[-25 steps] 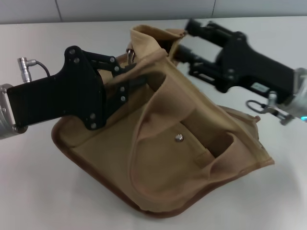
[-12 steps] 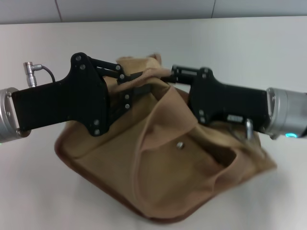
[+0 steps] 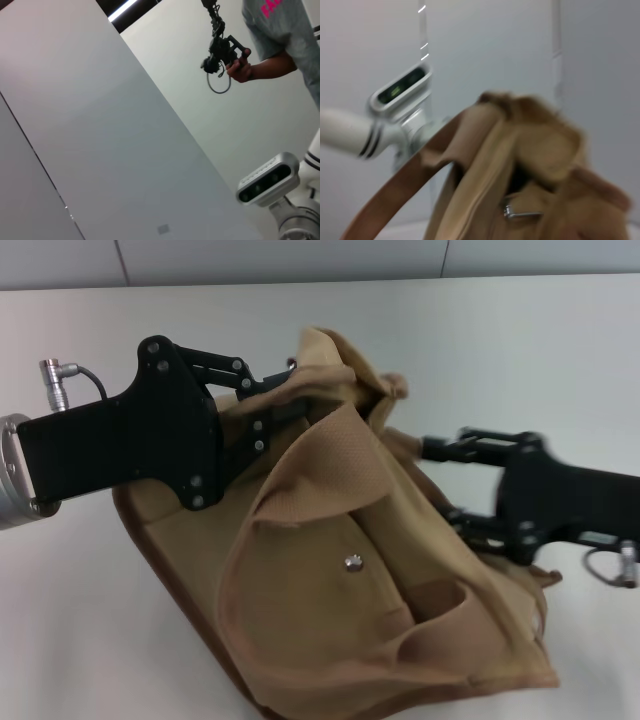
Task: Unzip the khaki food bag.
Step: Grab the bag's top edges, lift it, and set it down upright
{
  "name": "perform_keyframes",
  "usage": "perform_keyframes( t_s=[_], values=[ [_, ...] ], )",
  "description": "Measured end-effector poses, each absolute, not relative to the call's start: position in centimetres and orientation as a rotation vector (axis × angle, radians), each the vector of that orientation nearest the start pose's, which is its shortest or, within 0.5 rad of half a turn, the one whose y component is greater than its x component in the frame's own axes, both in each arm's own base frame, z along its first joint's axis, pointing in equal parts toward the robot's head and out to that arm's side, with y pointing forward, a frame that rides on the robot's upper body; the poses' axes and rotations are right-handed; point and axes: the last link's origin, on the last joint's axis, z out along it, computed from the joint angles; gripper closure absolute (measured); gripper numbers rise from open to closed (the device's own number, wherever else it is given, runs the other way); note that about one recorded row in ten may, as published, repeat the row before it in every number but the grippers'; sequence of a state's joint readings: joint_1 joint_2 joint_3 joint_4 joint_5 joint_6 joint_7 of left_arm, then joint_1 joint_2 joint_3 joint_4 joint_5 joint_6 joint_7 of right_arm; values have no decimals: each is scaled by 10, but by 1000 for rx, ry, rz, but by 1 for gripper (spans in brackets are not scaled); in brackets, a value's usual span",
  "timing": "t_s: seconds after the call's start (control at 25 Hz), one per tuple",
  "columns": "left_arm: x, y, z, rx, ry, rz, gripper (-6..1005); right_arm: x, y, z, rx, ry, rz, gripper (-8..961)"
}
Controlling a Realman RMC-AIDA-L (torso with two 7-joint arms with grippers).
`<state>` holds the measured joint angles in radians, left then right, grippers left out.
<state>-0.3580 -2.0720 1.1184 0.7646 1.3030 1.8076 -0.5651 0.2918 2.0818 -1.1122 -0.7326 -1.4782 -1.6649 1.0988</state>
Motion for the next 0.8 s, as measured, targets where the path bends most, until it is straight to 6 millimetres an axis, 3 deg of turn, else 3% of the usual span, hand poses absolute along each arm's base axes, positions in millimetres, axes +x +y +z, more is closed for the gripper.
perform_keyframes(
  t_s=[0.12,0.16,0.32,0.36,0.4,0.44,0.48,0.56,0.8],
  values=[
    [-201,281,19,-2364,655,-1165,912,255,265,5,-2578,281,1168,316],
    [-201,281,19,-2366,651,-1168,912,258,260,10,-2473,284,1274,316],
    [-201,282,19,-2367,652,-1169,912,258,256,14,-2401,231,1333,318],
    [-201,282,19,-2367,654,-1170,912,256,253,14,-2376,106,1318,318],
    [-201,282,19,-2367,654,-1170,912,256,253,14,-2376,106,1318,319],
    [-200,282,19,-2367,656,-1170,912,255,252,15,-2347,-56,1259,319],
    [-200,282,19,-2366,658,-1170,912,255,252,15,-2347,-56,1259,320],
    [-199,283,19,-2366,666,-1172,912,253,259,22,-2299,-257,1142,320],
    [-199,283,19,-2367,664,-1174,912,247,270,20,-2340,-367,1041,322]
  ],
)
